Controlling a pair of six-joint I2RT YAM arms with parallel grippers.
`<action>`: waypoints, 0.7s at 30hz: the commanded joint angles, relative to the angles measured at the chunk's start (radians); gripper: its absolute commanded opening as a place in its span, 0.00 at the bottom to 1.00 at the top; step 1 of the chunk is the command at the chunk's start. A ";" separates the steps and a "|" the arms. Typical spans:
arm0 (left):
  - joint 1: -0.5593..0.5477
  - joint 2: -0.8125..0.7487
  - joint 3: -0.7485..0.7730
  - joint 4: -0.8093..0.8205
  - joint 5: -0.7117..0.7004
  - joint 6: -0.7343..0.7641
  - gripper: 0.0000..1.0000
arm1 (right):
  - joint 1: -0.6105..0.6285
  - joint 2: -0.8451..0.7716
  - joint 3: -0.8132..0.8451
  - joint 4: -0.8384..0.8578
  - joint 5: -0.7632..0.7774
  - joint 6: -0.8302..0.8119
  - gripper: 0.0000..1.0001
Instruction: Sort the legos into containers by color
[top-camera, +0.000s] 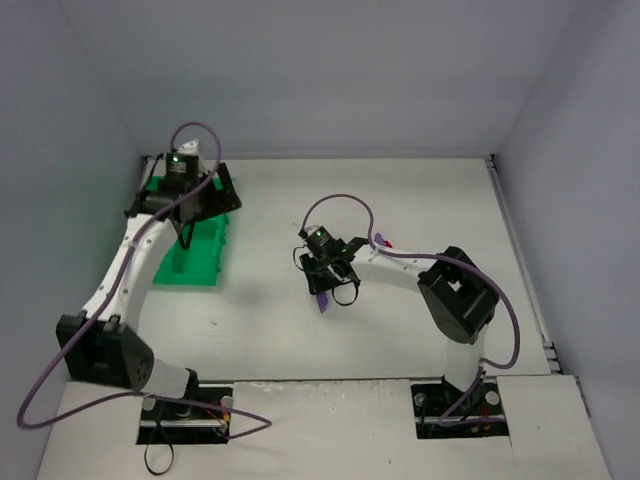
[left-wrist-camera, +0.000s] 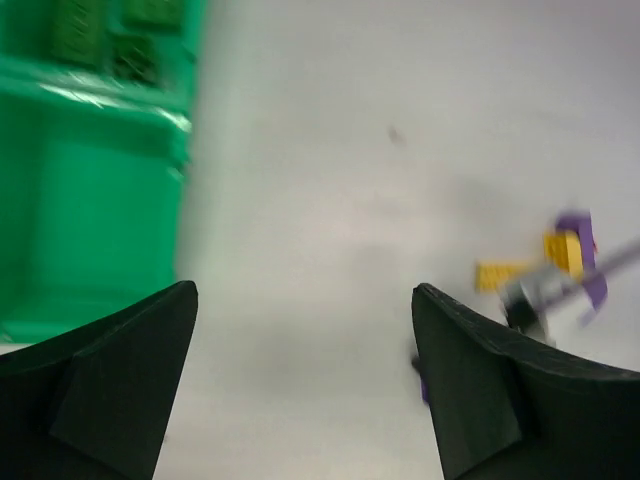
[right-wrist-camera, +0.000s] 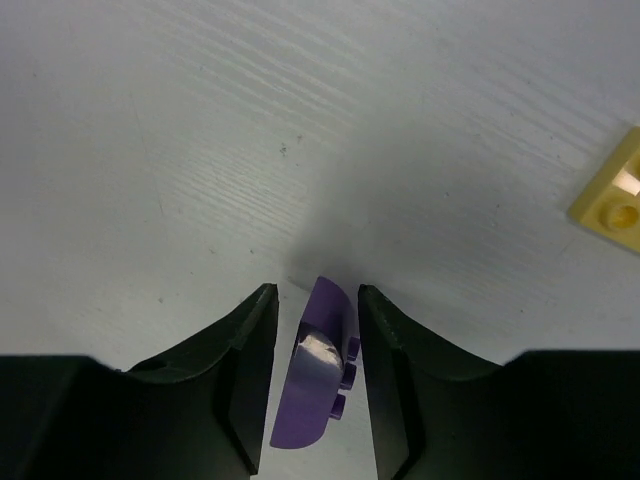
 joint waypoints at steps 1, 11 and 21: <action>-0.098 -0.137 -0.155 -0.031 -0.024 -0.030 0.82 | 0.006 0.006 0.056 0.011 0.031 0.024 0.37; -0.409 -0.302 -0.363 -0.061 -0.089 -0.209 0.84 | -0.037 -0.138 0.084 -0.018 0.137 0.016 0.71; -0.633 0.076 -0.207 -0.045 -0.106 -0.318 0.84 | -0.329 -0.437 -0.100 -0.092 0.200 0.001 0.78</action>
